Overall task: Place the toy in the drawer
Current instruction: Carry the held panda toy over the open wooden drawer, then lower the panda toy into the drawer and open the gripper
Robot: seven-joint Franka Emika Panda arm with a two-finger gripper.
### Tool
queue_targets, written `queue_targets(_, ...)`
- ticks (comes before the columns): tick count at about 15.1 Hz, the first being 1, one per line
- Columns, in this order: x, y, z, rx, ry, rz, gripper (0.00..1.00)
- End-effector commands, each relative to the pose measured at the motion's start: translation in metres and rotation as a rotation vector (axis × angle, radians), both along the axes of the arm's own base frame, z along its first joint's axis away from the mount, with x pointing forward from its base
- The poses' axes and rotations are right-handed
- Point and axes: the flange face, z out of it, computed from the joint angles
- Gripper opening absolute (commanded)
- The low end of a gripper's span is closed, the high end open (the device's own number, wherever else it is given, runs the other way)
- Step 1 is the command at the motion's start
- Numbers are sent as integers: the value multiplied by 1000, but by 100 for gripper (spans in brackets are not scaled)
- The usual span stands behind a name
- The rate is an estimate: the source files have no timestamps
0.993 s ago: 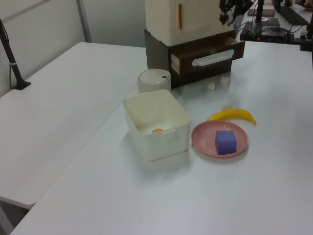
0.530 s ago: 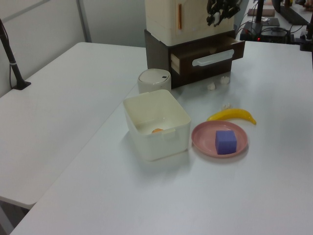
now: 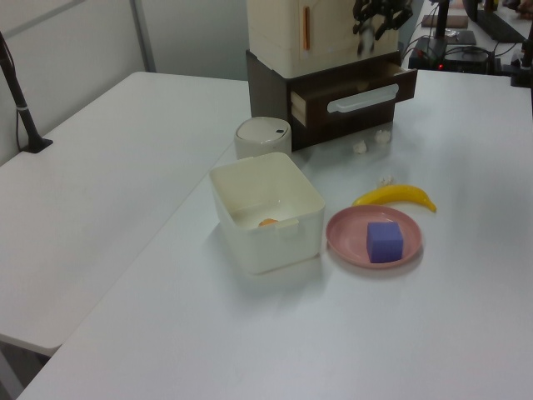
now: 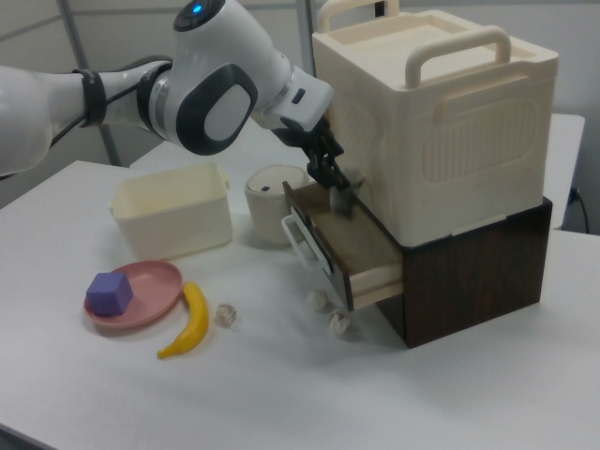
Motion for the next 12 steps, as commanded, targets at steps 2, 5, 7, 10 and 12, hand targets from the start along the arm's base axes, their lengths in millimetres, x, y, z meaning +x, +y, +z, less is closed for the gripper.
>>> queue_targets(2, 0, -2, 5, 13, -27, -44, 100)
queue_targets(5, 0, -2, 4, 10, -24, -42, 100)
queue_targets(7, -3, -2, 10, 12, -26, -41, 100)
queue_targets(10, -14, -2, 22, 24, 27, -35, 100)
queue_targets(12, -24, 7, 42, 19, 122, 38, 100)
